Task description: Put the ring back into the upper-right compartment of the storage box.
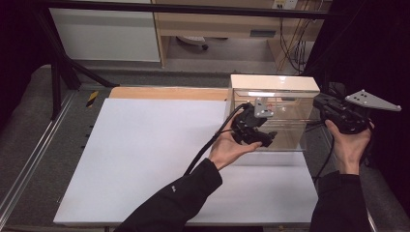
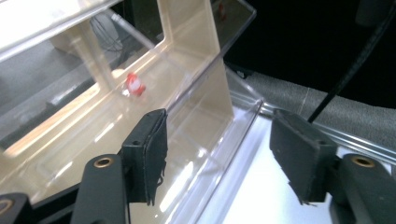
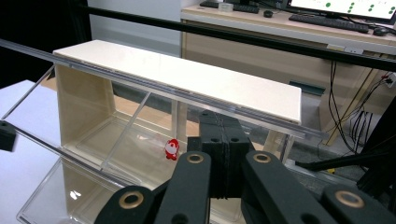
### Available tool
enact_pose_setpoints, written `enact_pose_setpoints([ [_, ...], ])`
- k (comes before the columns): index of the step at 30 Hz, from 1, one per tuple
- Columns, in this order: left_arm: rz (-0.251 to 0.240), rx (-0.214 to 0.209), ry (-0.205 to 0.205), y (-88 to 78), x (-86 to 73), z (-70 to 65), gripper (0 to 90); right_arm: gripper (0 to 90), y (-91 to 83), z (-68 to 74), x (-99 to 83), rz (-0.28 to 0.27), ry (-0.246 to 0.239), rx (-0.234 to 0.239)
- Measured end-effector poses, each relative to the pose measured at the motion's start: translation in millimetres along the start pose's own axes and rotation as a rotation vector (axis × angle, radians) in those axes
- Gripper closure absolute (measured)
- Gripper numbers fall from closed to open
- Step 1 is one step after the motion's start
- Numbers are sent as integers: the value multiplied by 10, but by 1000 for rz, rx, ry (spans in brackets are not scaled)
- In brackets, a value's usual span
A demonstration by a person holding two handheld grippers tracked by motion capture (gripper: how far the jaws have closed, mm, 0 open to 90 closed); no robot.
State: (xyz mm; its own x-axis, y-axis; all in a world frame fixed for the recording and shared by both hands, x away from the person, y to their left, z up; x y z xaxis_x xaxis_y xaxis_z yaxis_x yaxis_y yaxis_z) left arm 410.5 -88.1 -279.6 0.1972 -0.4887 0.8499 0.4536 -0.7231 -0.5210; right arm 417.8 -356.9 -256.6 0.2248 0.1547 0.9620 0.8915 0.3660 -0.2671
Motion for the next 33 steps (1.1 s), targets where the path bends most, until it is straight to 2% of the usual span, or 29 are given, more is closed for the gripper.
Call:
enact_pose_setpoints([
  [3, 0, -11, -9, -106, -87, 38, 328, 900, 5, 4, 3, 1, -1, -2],
  [6, 13, 6, 3, -214, -174, 79, 285, 900, 23, 20, 1, 5, -4, 0],
  [13, 16, 23, -11, -481, -444, 207, 205, 900, 55, 50, 5, 9, -2, 3],
  [18, 32, 40, -28, -656, -695, 289, 154, 900, 65, 53, 3, 8, -2, 2],
  [24, 62, 87, -53, -794, -1047, 410, 115, 900, 74, 59, 5, 14, -4, 0],
  [33, 81, 121, -94, -995, -1527, 561, 107, 900, 75, 60, 6, 15, -4, 0],
])
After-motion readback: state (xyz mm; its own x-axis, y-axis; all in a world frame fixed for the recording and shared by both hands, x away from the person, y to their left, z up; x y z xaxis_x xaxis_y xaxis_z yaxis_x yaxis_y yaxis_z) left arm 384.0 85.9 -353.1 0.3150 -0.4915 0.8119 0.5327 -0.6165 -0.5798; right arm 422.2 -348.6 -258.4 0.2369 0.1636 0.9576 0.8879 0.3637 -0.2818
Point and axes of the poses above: each handheld gripper's, and its own axes: y roughly forward along the jaws, x roughly out of its top, z roughly to its left, the point moved 2 cm from there along y, roughly forward along the jaws, and after that the axes turned 1 degree about y, right-handed, at the moved point
